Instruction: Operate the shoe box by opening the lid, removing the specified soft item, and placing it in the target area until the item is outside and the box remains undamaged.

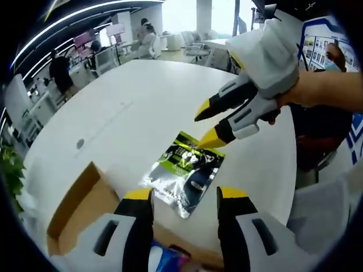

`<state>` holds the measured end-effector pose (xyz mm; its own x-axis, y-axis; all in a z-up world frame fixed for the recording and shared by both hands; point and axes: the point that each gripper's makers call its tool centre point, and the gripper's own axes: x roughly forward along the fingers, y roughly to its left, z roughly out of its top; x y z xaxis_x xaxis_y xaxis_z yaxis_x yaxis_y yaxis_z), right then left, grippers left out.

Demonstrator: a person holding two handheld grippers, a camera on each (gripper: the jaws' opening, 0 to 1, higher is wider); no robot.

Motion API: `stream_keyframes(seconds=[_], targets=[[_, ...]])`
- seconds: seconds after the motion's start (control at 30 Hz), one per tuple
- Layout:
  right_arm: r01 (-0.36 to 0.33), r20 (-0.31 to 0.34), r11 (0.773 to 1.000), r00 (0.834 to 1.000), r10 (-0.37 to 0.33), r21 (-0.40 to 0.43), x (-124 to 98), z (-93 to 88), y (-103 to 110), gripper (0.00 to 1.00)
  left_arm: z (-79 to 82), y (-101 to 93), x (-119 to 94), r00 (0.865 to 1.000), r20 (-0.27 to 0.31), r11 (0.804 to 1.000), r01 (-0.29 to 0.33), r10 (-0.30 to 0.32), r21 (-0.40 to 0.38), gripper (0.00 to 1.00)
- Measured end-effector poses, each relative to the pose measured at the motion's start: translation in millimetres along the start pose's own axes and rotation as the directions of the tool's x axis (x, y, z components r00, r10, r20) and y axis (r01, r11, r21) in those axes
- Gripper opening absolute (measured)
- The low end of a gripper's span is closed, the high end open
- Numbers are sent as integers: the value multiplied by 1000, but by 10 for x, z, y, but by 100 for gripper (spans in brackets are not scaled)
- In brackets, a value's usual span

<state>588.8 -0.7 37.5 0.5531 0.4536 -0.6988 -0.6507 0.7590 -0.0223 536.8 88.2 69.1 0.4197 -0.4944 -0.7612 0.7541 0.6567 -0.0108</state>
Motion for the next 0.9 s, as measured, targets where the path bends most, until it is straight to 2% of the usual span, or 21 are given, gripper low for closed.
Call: stream_keyframes(seconds=[0.37,0.57,0.9], targets=[[-62,30,998,998,62,-2,-216,168,346,43,-64,46,-299,998,57,999,-16,18,-40,56],[-96,34,995,995,97,-14,-282,222,543,47,-186,114,-490,996,77,997,-39,43,-62,60],[-148,49,988,987,150,-44,-324,374,817,51,-450,321,-806,990,108,985,-79,95,-152,65]])
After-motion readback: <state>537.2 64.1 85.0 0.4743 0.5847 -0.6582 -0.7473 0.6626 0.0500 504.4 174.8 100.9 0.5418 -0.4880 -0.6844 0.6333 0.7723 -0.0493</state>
